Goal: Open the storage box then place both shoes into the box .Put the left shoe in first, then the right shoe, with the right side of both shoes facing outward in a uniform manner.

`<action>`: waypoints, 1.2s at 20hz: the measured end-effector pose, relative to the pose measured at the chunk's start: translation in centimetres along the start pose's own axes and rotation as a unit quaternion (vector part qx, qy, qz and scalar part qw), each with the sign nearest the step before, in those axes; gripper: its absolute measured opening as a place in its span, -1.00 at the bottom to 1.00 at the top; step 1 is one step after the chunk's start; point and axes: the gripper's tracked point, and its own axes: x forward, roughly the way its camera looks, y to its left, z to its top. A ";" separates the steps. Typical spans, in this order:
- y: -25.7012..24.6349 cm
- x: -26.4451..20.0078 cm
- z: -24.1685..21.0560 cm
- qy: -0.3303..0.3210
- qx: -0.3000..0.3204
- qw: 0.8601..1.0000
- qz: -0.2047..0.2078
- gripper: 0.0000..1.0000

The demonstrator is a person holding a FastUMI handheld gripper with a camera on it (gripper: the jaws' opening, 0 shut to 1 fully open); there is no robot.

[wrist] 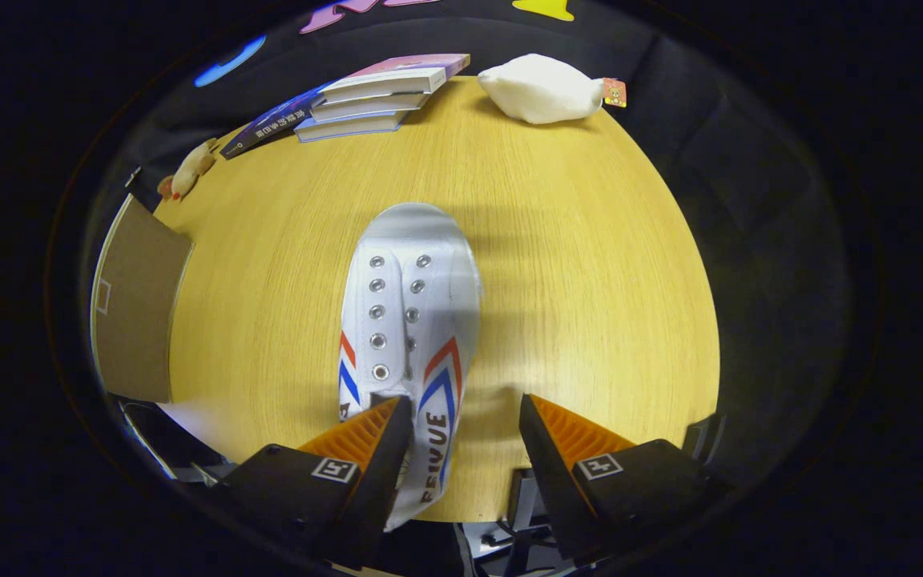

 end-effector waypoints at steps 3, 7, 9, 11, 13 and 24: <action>1.3 0.9 -0.1 0.017 0.044 0.998 0.036 -0.04; 0.9 0.5 0.2 0.020 0.065 0.997 0.031 -0.31; 0.6 0.6 0.1 0.021 0.076 0.997 0.022 -0.43; 0.3 0.0 0.5 0.011 0.077 0.997 0.020 -0.64; 0.4 0.5 0.3 0.009 0.076 0.997 0.024 -0.77; 6.7 -5.8 1.9 -0.022 0.113 0.992 0.046 -0.85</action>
